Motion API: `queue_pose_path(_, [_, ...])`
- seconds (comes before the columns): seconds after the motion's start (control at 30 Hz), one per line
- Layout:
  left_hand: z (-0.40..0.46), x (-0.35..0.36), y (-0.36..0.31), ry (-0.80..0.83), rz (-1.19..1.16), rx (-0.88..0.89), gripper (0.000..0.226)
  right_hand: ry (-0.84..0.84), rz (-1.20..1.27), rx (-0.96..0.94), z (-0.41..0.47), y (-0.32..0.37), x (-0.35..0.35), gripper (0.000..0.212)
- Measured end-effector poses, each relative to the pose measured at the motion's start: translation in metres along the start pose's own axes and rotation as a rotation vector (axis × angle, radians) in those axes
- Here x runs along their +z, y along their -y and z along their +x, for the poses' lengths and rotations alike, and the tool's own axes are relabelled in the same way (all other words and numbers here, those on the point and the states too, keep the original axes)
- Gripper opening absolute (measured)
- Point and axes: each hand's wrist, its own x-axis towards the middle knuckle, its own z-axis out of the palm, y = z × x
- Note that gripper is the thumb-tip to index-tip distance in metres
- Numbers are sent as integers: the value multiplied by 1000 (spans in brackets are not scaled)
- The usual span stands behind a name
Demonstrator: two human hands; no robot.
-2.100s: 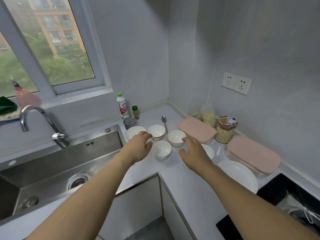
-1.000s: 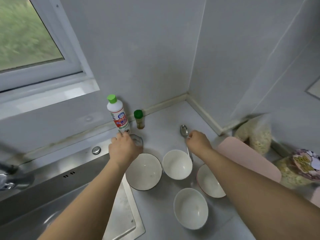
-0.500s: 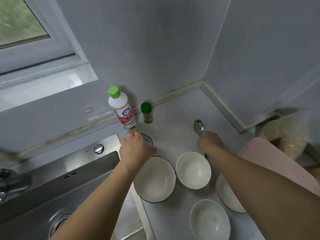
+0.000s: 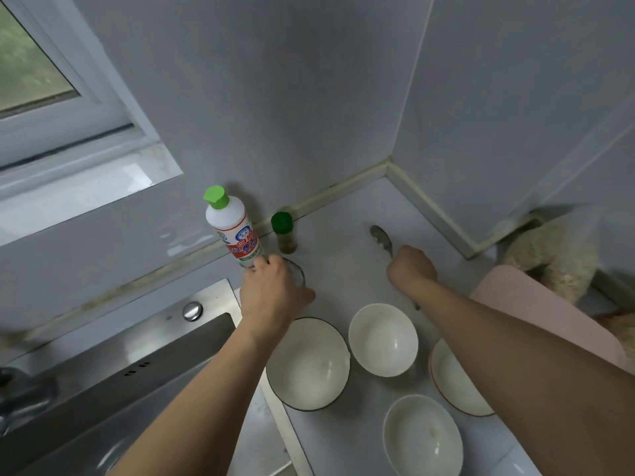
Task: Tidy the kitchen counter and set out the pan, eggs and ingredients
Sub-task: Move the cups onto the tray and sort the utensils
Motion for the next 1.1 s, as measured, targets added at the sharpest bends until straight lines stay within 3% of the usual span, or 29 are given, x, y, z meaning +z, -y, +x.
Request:
queue_pose_path(0.23, [-26, -26, -48, -131, -7, 211, 84, -189, 200, -23, -31, -22, -61, 22])
queue_pose_path(0.57, [-100, -12, -157, -35, -22, 525, 86, -350, 408, 89, -116, -152, -123, 14])
queue_pose_path(0.63, [-118, -8, -177, -27, 2, 568, 84, -369, 437, 124, -132, -178, -130, 21])
queue_pose_path(0.77, [-177, 4, -227, -22, 31, 697, 74, -452, 520, 225, -188, -244, -149, 34])
queue_pose_path(0.93, [-281, 24, -283, 8, 42, 890, 82, -539, 698, 325, -280, -345, -154, 18])
queue_pose_path(1.1, [-420, 54, -319, 34, 80, 1098, 89, -650, 832, 442, -399, -456, -142, 20])
